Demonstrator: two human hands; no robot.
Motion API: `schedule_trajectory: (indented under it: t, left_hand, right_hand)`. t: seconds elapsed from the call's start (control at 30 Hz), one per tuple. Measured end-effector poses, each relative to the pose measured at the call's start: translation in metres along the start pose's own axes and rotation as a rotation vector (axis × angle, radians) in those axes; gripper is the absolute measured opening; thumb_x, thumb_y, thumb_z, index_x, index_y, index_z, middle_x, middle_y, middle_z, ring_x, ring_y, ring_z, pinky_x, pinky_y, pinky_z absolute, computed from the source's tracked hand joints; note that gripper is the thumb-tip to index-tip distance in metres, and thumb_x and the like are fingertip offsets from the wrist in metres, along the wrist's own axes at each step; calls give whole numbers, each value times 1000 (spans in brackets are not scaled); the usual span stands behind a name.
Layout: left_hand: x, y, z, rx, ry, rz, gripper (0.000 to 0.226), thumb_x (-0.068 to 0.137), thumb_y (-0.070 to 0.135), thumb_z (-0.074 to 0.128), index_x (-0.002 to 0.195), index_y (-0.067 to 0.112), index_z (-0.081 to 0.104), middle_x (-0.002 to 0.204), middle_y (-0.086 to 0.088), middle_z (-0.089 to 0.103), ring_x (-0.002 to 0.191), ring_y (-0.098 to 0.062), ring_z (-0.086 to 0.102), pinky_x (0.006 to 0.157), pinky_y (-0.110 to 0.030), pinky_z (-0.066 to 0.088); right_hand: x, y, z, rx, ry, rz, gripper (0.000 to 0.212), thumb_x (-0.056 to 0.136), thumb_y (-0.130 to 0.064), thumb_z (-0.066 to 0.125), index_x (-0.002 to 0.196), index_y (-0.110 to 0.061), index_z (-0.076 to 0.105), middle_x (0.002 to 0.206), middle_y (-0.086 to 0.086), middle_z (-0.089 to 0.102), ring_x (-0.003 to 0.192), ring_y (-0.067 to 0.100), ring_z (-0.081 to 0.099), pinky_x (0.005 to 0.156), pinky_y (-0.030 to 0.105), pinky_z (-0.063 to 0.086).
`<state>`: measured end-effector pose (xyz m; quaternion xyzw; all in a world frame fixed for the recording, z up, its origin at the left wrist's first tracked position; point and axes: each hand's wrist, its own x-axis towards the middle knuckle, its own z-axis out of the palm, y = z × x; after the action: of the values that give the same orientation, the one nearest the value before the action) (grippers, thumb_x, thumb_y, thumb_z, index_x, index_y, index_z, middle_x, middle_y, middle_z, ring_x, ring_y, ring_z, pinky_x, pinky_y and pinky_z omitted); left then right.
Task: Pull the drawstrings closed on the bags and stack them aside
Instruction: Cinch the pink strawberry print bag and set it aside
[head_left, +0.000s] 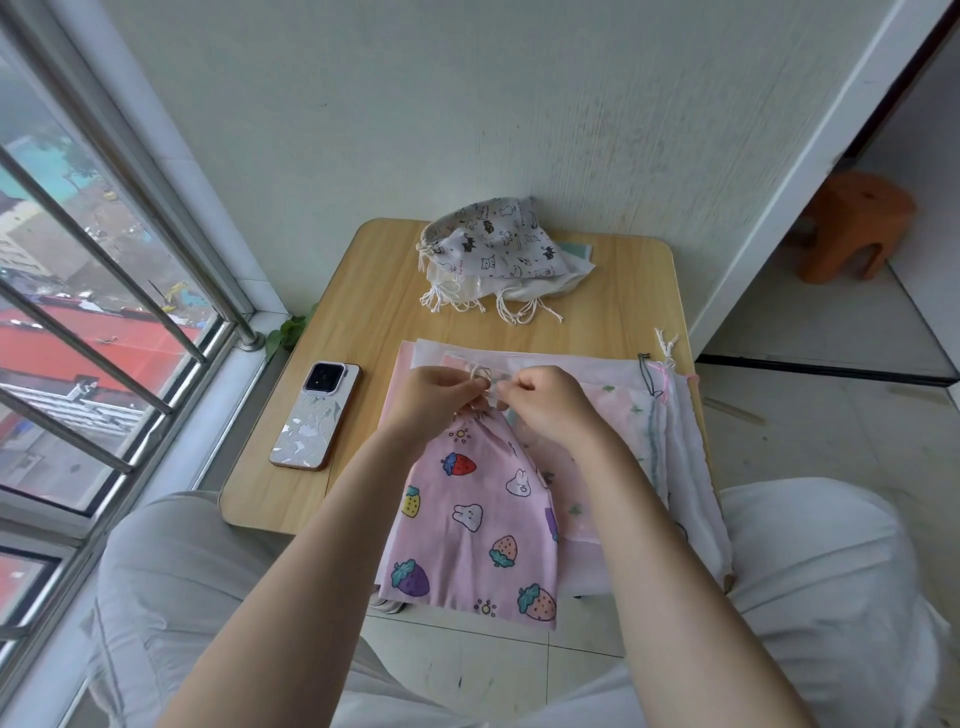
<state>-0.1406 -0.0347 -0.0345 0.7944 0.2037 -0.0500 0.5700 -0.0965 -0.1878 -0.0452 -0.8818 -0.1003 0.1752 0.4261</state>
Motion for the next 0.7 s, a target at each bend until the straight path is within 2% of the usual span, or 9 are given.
schedule_trajectory:
  t: [0.1, 0.2, 0.27, 0.37, 0.47, 0.53, 0.6, 0.7]
  left_hand:
    - [0, -2, 3, -37, 35, -20, 13, 87, 26, 72, 82, 15, 76, 64, 8, 68, 50, 1, 54, 48, -9, 42]
    - [2, -2, 3, -51, 24, -39, 12, 85, 26, 73, 80, 16, 76, 65, 3, 66, 56, -7, 54, 52, -14, 44]
    - [3, -2, 1, -60, -20, -48, 11, 84, 23, 75, 82, 12, 76, 66, 0, 65, 56, -8, 52, 54, -18, 44]
    - [4, -2, -4, -83, -86, -57, 12, 83, 12, 74, 94, 8, 77, 70, -4, 66, 57, -9, 55, 56, -18, 47]
    - [5, -3, -9, -79, -132, -51, 17, 81, 6, 74, 98, 8, 76, 73, -3, 68, 60, -10, 59, 59, -19, 49]
    - [6, -3, -12, -54, -157, -42, 17, 81, 4, 73, 97, 8, 75, 76, -4, 67, 64, -13, 59, 64, -23, 50]
    - [6, -3, -12, -28, -168, -26, 17, 79, 2, 72, 95, 8, 73, 78, -5, 66, 67, -16, 58, 66, -26, 50]
    - [4, -4, -9, 40, -77, 60, 16, 78, 3, 73, 90, 14, 71, 78, 4, 67, 67, -7, 60, 61, -15, 48]
  right_hand:
    - [-6, -6, -4, 115, -77, 4, 18, 89, -26, 63, 79, -13, 69, 61, -10, 57, 57, 5, 50, 59, 24, 41]
    - [-9, -8, -2, 128, -139, -4, 15, 86, -16, 63, 83, -3, 71, 58, -2, 61, 51, 8, 50, 54, 22, 41]
    - [-9, -7, 1, 136, -128, -5, 10, 82, -12, 64, 79, -5, 70, 57, -2, 62, 50, 8, 51, 54, 22, 40]
    - [-8, -5, 5, 120, -100, -12, 8, 80, -17, 70, 72, -19, 70, 63, -12, 63, 61, 3, 57, 60, 19, 42]
    - [-6, -3, 6, 110, -47, -13, 10, 81, -18, 66, 73, -24, 67, 73, -12, 65, 72, 6, 60, 65, 21, 45]
    - [-1, -1, 6, 130, 0, -7, 13, 83, -15, 60, 81, -27, 64, 87, -8, 67, 85, 10, 62, 77, 25, 50]
    - [3, -1, 9, 258, -36, 20, 20, 83, -8, 60, 88, -27, 63, 95, 0, 70, 91, 14, 66, 86, 29, 52]
    - [7, 0, 15, 409, -114, 56, 23, 84, -1, 61, 91, -22, 66, 95, 5, 73, 90, 18, 69, 86, 31, 55]
